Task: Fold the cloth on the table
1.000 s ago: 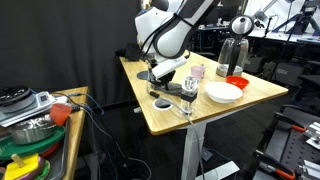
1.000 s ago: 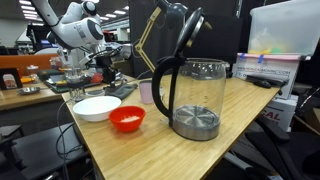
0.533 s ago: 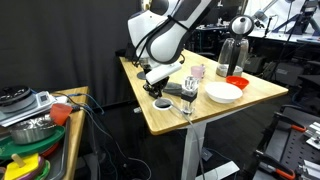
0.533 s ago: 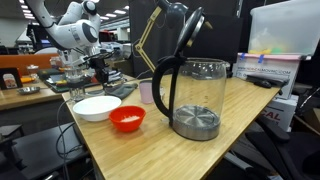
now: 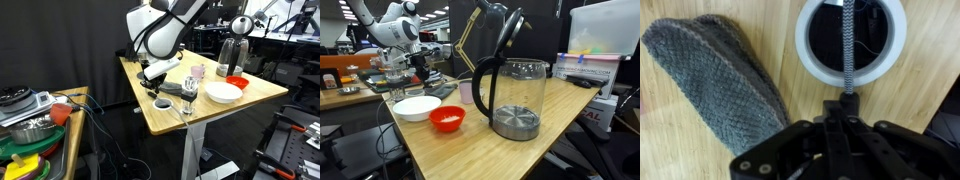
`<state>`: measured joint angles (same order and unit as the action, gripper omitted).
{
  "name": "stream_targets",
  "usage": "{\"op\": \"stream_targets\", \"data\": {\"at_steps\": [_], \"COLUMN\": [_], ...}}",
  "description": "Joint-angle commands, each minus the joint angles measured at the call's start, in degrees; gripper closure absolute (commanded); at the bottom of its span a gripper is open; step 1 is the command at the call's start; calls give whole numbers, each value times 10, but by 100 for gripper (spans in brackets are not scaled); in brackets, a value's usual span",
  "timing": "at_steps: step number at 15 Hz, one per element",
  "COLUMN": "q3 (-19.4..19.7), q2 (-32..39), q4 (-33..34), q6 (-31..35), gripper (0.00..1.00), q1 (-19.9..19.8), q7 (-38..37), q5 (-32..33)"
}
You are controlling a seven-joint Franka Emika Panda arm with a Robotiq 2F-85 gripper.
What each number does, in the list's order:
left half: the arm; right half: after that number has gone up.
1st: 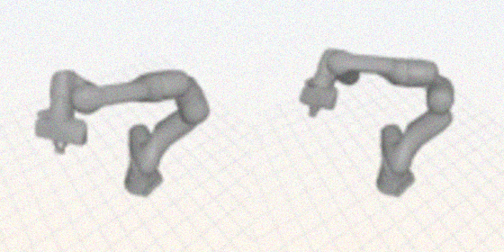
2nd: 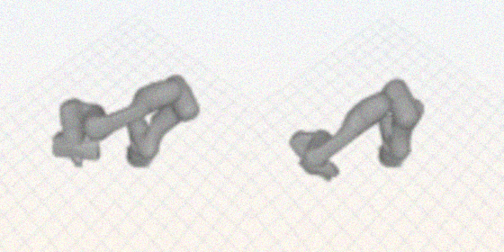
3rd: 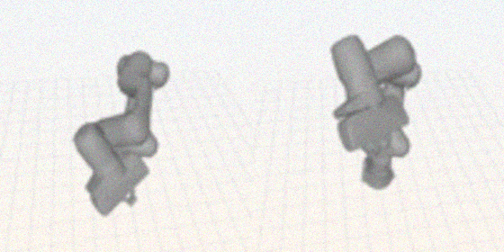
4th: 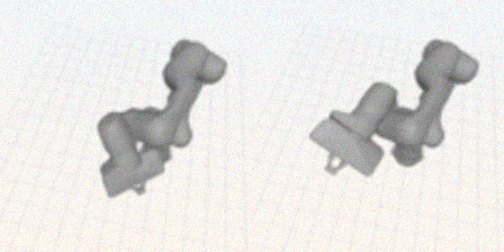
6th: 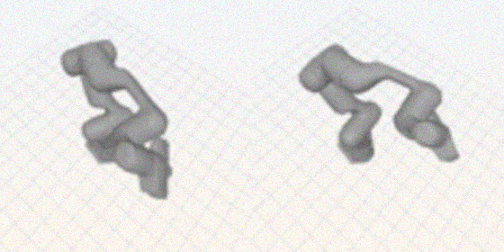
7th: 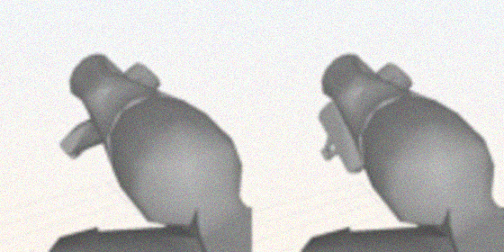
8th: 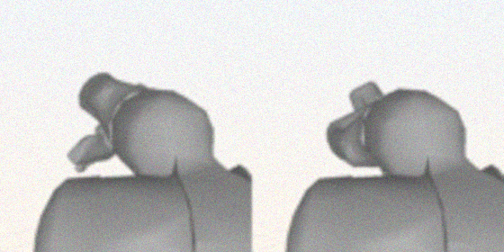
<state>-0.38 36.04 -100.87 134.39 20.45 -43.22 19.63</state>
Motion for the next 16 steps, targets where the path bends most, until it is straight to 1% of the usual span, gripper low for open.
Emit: {"op": "stream_targets", "data": {"at_steps": [1, 2, 3, 5, 6, 16], "q3": [-8, -17, 5, 1, 1, 1], "q2": [-23, -30, -15, -26, -26, -25], "q4": [-4, -6, 5, 4, 4, 2], "q6": [20, 27, 13, 14, 14, 16], "gripper": [73, 69, 86, 71, 69, 69], "q1": [-9, -17, 5, 3, 2, 2], "q7": [45, 69, 34, 54, 56, 57], "q5": [-21, -35, -20, -32, -32, -32]}}
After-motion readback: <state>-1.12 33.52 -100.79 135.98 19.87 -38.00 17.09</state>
